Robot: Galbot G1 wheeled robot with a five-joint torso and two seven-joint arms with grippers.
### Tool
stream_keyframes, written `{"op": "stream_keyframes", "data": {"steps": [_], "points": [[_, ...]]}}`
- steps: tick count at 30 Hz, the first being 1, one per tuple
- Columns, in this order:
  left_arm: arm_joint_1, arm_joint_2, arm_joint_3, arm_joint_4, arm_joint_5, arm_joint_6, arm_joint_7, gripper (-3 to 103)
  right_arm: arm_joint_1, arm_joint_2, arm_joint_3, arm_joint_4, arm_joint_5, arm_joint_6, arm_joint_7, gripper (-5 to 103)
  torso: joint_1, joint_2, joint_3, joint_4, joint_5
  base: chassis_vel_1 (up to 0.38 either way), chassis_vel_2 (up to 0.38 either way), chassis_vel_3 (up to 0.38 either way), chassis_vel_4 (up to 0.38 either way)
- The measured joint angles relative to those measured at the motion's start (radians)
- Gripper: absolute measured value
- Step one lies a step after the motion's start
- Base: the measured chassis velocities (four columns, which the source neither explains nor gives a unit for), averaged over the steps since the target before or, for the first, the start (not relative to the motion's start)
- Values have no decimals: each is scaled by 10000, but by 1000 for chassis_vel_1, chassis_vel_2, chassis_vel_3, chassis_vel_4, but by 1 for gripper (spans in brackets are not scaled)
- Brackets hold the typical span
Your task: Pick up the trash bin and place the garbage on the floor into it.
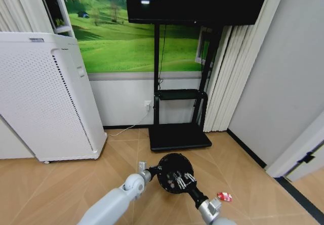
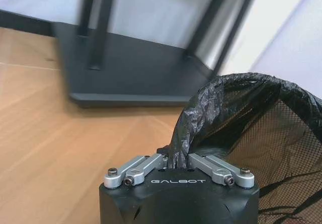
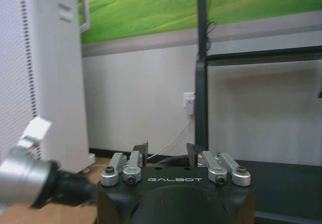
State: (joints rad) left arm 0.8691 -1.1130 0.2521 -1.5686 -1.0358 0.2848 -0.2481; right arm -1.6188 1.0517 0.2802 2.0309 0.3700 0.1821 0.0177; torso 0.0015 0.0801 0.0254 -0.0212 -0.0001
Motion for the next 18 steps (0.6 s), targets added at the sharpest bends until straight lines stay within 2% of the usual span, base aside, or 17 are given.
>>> {"op": "stream_keyframes", "data": {"steps": [1, 3, 4, 5, 7, 8, 10, 11, 12, 13, 14, 15, 16, 17, 18], "points": [[285, 110, -444, -174, -31, 19, -90, 3, 19, 62, 67, 110, 131, -72, 193, 46, 0, 0, 0, 2, -3, 0, 0, 0, 0], [1092, 450, -1637, -770, -119, 112, -406, 3, 103, 169, 305, 377, 461, -345, 895, 57, -1, 0, -1, 5, -2, 0, 0, 0, 0], [1092, 450, -1637, -770, -119, 112, -406, 3, 103, 169, 305, 377, 461, -345, 895, 57, -1, 0, -1, 5, -2, 0, 0, 0, 0], [1312, 539, -1914, -949, -145, 125, -455, 3, 121, 179, 350, 404, 521, -384, 1034, 62, 0, 1, -1, 5, 0, 0, 0, 0, 0], [1433, 591, -2068, -1056, -164, 129, -490, 3, 134, 184, 387, 420, 563, -412, 1113, 62, 0, 1, -1, 7, 2, 0, 0, 0, 0], [1605, 671, -2276, -1208, -197, 139, -536, 3, 154, 186, 430, 427, 616, -460, 1231, 73, -1, 1, 0, 9, -1, 0, 0, 0, 0], [1690, 713, -2380, -1286, -215, 145, -557, 3, 165, 186, 453, 429, 637, -490, 1298, 73, 0, 1, 0, 9, -3, 0, 0, 0, 0], [1845, 800, -2572, -1435, -253, 155, -608, 3, 187, 188, 499, 428, 675, -560, 1445, 84, -1, 1, 0, 10, -3, 0, 0, 0, 0], [1994, 889, -2764, -1588, -295, 168, -681, 3, 205, 191, 546, 425, 693, -645, 1586, 89, 0, 1, 0, 9, -2, 0, 0, 0, 0], [1994, 889, -2764, -1588, -295, 168, -681, 3, 205, 191, 546, 425, 693, -645, 1586, 89, 0, 1, 0, 9, -2, 0, 0, 0, 0], [2326, 1111, -3189, -1955, -410, 188, -833, 3, 246, 208, 649, 383, 715, -895, 1938, 94, 0, 1, 0, 10, -6, 0, 0, 0, 0], [2845, 1502, -3978, -2537, -692, 204, -1087, 3, 234, 339, 888, 211, 757, -1411, 2617, 98, -1, 2, -1, 11, 4, 0, 0, 0, 0], [2845, 1502, -3978, -2537, -692, 204, -1087, 3, 234, 339, 888, 211, 757, -1411, 2617, 98, -1, 2, -1, 11, 4, 0, 0, 0, 0], [3227, 1783, -4752, -2942, -951, 283, -1255, 3, 130, 567, 1136, -15, 889, -2008, 3294, 99, -1, 2, -1, 8, -3, 0, 0, 0, 0], [3788, 1970, -5812, -3434, -1197, 334, -1403, 3, 156, 761, 1251, -371, 1139, -2609, 3922, 100, -1, 2, -1, -9, 0, 0, 0, 0, 0]]}}
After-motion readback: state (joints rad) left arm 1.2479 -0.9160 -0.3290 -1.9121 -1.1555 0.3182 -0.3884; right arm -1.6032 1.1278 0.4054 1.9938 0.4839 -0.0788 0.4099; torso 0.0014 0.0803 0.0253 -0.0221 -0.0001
